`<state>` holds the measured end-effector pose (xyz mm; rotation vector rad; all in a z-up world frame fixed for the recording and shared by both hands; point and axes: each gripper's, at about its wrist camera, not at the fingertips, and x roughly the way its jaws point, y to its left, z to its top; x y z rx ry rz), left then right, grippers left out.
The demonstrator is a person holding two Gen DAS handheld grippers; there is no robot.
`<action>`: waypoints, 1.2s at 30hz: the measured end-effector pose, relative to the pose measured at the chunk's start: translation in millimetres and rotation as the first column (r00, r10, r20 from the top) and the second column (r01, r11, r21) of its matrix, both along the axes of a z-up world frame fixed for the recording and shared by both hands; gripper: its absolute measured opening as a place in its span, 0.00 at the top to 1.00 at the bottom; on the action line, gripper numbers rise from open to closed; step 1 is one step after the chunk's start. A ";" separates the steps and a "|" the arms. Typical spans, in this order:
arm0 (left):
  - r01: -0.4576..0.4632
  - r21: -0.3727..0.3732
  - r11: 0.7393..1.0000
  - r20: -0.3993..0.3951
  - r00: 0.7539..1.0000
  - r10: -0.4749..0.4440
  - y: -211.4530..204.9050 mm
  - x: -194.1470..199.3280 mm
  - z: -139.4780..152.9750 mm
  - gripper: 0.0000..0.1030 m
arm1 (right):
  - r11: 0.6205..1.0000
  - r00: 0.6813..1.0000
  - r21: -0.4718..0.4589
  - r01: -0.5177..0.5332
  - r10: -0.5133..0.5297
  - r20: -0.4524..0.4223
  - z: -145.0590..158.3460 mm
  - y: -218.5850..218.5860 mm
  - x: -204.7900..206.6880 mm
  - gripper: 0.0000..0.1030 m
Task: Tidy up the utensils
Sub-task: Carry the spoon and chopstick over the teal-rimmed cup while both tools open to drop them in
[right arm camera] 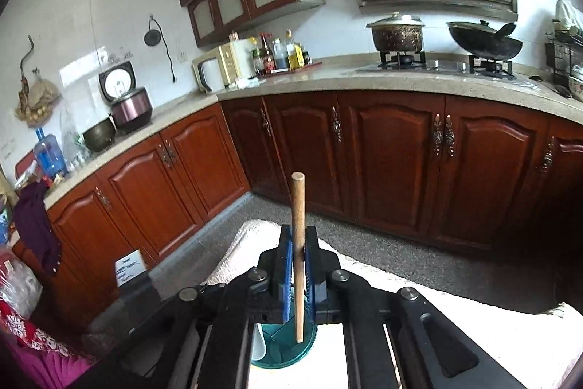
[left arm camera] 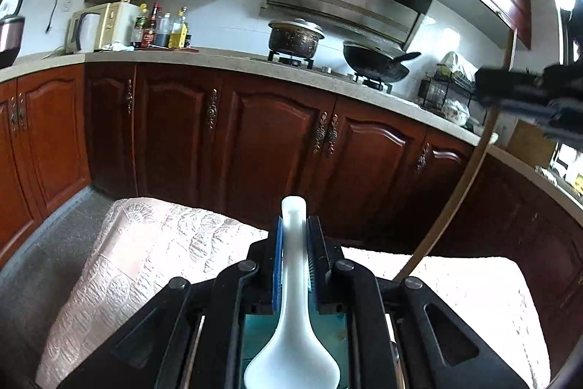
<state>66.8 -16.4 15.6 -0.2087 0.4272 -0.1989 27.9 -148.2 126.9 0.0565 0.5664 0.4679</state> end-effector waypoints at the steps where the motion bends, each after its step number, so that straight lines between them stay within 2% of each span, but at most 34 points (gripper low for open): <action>1: -0.006 -0.001 1.000 0.006 1.000 0.006 0.5 1.2 -1.1 0.88 | 1.000 1.000 -0.004 -0.001 0.001 -0.009 -4.8 1.6 4.0 0.93; 5: -0.010 -0.013 1.000 -0.005 1.000 0.009 1.4 7.8 -6.4 0.88 | 1.000 0.999 -0.008 0.002 -0.002 -0.050 -21.5 6.1 16.5 0.93; 11: -0.027 0.054 0.998 0.036 0.999 0.026 -7.2 -4.5 -14.6 0.88 | 1.000 0.997 0.004 0.002 -0.002 -0.081 -38.5 3.4 26.2 0.93; 19: 0.036 0.052 0.998 -0.024 0.999 -0.035 -1.3 -25.8 -18.2 0.88 | 1.000 0.993 -0.006 -0.008 0.007 -0.116 -56.2 3.0 33.9 0.93; 31: 0.088 0.083 0.993 -0.130 0.989 -0.076 -2.0 -45.7 -39.6 0.87 | 1.000 0.970 -0.019 -0.019 0.014 -0.241 -110.4 22.1 68.8 0.93; 35: 0.090 0.088 0.992 -0.134 0.988 -0.078 -2.5 -47.1 -38.6 0.87 | 1.000 0.969 -0.020 -0.001 -0.004 -0.246 -118.6 23.1 71.9 0.89; 36: 0.092 0.084 0.992 -0.139 0.987 -0.080 -1.9 -47.5 -38.5 0.87 | 1.000 0.969 -0.021 0.001 -0.006 -0.248 -119.1 23.2 71.0 0.83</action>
